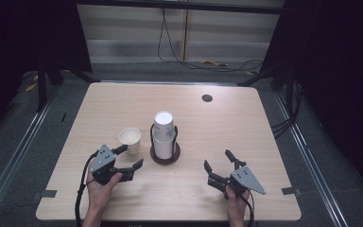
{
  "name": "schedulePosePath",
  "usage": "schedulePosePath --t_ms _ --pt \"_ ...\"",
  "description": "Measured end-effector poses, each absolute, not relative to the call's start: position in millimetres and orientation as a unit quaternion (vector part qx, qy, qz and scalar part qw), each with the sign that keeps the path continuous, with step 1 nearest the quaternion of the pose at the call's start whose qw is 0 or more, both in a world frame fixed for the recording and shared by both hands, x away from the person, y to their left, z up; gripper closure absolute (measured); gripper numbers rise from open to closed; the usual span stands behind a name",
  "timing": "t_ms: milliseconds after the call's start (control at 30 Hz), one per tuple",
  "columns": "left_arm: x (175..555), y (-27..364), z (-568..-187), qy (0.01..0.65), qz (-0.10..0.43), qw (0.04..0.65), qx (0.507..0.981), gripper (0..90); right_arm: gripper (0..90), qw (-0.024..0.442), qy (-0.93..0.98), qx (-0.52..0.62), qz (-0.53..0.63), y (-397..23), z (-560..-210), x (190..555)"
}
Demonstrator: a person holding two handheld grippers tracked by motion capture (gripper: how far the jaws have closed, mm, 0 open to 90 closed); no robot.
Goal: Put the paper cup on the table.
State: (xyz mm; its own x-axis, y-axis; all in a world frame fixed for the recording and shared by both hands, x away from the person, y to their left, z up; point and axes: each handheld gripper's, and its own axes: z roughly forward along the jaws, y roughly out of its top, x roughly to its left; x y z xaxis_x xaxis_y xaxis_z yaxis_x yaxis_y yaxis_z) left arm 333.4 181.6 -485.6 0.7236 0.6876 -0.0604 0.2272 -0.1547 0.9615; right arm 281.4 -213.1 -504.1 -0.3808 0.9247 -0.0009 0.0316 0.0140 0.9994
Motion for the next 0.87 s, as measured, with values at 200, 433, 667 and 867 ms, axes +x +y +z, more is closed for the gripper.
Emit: schedulePosePath --t_ms 200,433,667,867 --pt "324.1 179.7 -497.4 0.322 0.212 0.59 0.709 19.8 13.7 0.386 0.599 0.4 0.576 -213.2 -504.0 281.5" --pt "314.7 169.5 -504.6 0.321 0.248 0.568 0.716 20.1 13.7 0.386 0.6 0.4 0.576 -213.0 -504.0 281.5" --pt "312.0 172.9 -508.9 0.325 0.244 0.587 0.701 20.1 13.7 0.385 0.601 0.399 0.575 -212.8 -503.9 282.0" --pt "305.4 175.6 -510.5 0.331 0.274 0.599 0.676 20.0 13.6 0.366 0.616 0.41 0.564 -212.7 -502.2 287.4"
